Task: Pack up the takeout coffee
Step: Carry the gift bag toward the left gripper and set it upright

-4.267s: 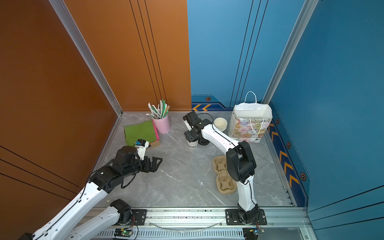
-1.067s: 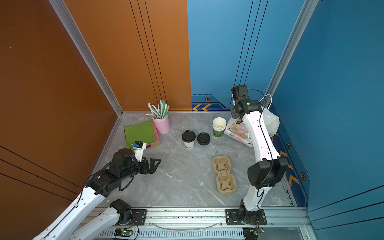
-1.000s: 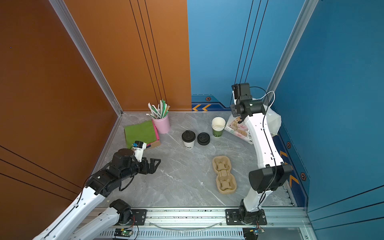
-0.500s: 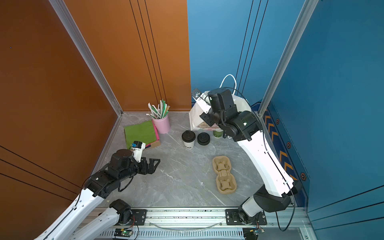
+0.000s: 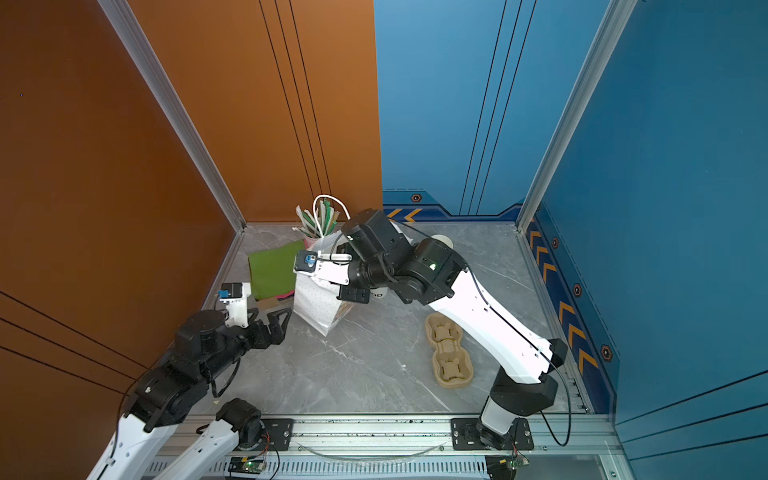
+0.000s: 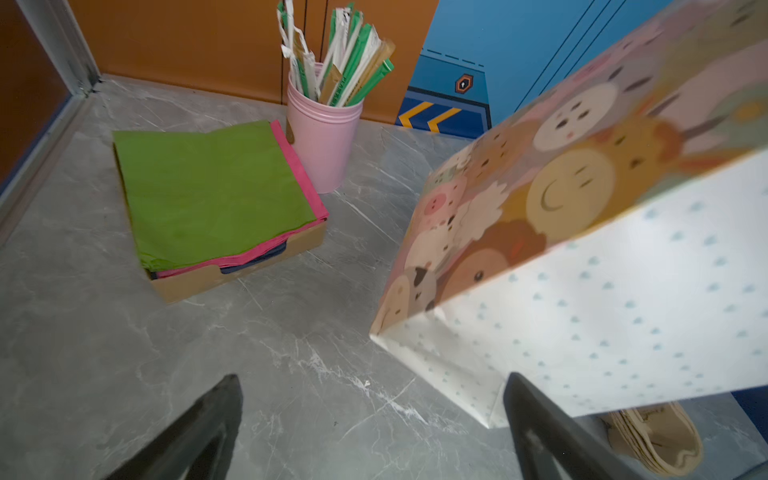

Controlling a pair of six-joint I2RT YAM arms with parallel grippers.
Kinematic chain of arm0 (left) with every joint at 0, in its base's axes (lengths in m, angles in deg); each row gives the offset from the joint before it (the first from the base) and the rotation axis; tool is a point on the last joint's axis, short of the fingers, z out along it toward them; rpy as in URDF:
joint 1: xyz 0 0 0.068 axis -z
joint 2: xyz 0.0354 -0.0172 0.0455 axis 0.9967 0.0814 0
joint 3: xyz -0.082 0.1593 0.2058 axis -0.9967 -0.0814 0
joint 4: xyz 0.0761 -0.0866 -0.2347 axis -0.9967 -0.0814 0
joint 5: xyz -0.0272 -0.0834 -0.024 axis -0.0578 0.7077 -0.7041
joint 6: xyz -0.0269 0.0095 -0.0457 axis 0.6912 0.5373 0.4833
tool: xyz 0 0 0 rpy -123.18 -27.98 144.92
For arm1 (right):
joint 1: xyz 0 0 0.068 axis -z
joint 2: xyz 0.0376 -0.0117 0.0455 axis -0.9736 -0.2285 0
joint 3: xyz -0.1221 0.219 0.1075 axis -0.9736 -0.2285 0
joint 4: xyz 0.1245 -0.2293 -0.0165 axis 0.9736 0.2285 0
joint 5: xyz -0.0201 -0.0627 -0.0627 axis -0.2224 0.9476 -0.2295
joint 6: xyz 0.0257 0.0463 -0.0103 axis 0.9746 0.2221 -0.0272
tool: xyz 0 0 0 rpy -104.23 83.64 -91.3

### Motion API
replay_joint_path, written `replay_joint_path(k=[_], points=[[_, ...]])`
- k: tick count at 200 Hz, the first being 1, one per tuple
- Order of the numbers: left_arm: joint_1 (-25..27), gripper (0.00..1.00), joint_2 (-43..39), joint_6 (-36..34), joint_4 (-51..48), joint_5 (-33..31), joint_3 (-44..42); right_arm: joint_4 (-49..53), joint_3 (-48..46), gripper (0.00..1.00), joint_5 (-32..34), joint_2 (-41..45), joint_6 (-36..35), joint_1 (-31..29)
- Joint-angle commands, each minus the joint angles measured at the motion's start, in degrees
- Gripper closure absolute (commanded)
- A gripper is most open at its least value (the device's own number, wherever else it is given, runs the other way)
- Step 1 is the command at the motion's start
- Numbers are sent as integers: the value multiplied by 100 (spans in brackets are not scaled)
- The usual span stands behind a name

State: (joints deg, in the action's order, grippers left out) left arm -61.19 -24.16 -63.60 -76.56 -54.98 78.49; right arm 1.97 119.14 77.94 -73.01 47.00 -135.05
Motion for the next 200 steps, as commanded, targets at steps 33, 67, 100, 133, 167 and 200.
replay_joint_path(k=[33,67,100,133,167,200], points=[[-66,2,-328,-400,-268,-634,451,344,77,96,-409,-589,-500,-475],[-67,2,-174,-665,-280,-623,683,385,-461,92,-317,-675,-525,-807],[-66,2,-13,-852,-270,-623,951,385,-1066,79,-11,-531,-489,-1084],[-61,2,180,-979,-272,-473,1343,385,-1262,53,-70,-357,-305,-1135],[-60,2,572,-1145,-270,-32,1724,368,-1236,30,-53,-205,-127,-1118],[-67,2,1207,-1517,-328,584,2262,154,-1221,11,-259,180,460,-1056]])
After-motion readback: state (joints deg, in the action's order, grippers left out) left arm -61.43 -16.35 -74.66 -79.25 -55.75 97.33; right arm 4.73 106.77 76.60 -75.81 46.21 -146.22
